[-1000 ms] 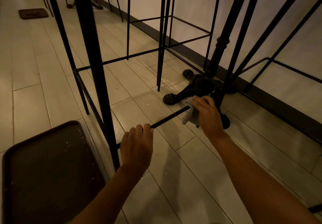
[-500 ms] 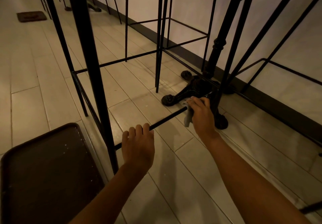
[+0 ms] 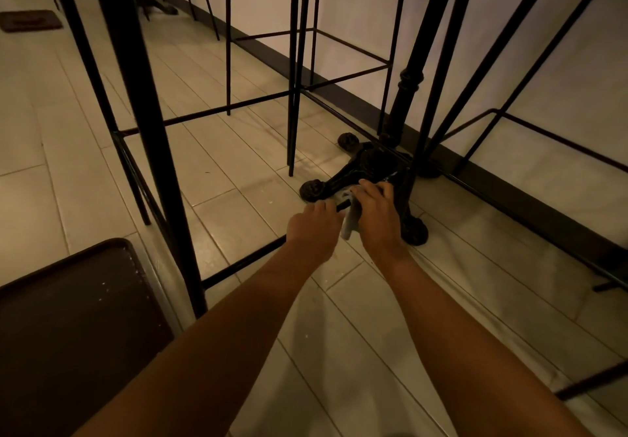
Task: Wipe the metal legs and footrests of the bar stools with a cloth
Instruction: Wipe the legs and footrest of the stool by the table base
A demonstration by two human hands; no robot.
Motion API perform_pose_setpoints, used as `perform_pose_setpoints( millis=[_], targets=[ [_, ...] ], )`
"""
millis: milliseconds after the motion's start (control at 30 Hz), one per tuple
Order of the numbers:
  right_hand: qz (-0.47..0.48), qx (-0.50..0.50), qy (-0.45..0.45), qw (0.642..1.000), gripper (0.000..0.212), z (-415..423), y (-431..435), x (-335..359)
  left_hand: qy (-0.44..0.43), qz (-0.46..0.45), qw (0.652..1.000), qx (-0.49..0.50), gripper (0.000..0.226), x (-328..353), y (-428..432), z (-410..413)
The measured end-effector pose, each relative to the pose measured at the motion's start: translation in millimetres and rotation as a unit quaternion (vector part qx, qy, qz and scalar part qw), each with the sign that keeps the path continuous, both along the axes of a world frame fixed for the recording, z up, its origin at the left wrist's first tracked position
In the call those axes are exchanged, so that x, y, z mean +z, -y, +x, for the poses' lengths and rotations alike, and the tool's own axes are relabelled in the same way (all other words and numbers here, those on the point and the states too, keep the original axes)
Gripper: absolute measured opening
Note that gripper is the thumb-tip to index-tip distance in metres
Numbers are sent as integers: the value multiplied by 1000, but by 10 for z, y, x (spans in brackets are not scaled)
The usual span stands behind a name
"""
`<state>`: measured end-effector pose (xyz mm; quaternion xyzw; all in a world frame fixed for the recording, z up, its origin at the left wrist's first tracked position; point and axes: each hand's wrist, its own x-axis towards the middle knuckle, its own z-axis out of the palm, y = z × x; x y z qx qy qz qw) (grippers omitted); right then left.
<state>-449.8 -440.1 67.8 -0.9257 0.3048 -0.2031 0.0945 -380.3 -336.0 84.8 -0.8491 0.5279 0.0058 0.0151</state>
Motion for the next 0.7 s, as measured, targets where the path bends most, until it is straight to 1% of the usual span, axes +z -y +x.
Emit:
perform_pose_setpoints(
  millis=[67, 167, 233, 300, 400, 433, 500, 567, 633, 700],
  targets=[
    [-1, 4, 12, 1000, 61, -1, 2, -24, -9, 1, 1000, -4, 51, -34, 55, 48],
    [-6, 13, 55, 998, 54, -28, -8, -78, -31, -22, 999, 18, 39, -79, 82, 97],
    [-25, 26, 70, 997, 56, -54, 5, -143, -26, -24, 999, 21, 40, -87, 96, 97],
    [-40, 36, 63, 997, 61, -71, 43, -182, -13, -23, 1000, 15, 40, -102, 109, 84],
    [-37, 40, 50, 997, 64, -62, 177, -205, 2, -25, 1000, 13, 34, -101, 130, 88],
    [-37, 33, 56, 997, 60, -56, 213, -199, 4, -27, 1000, 10, 32, -103, 135, 97],
    [-30, 17, 87, 996, 45, -35, 276, -190, -1, -32, 999, 5, 31, -93, 142, 103],
    [-28, 0, 104, 994, 40, -12, 282, -192, 1, -37, 999, 5, 32, -92, 150, 118],
    [-14, -6, 113, 993, 41, -6, 253, -207, -1, -41, 999, 12, 33, -106, 157, 124],
    [-20, 1, 100, 995, 48, -18, 210, -231, -4, -28, 1000, 11, 32, -87, 150, 120]
  ],
)
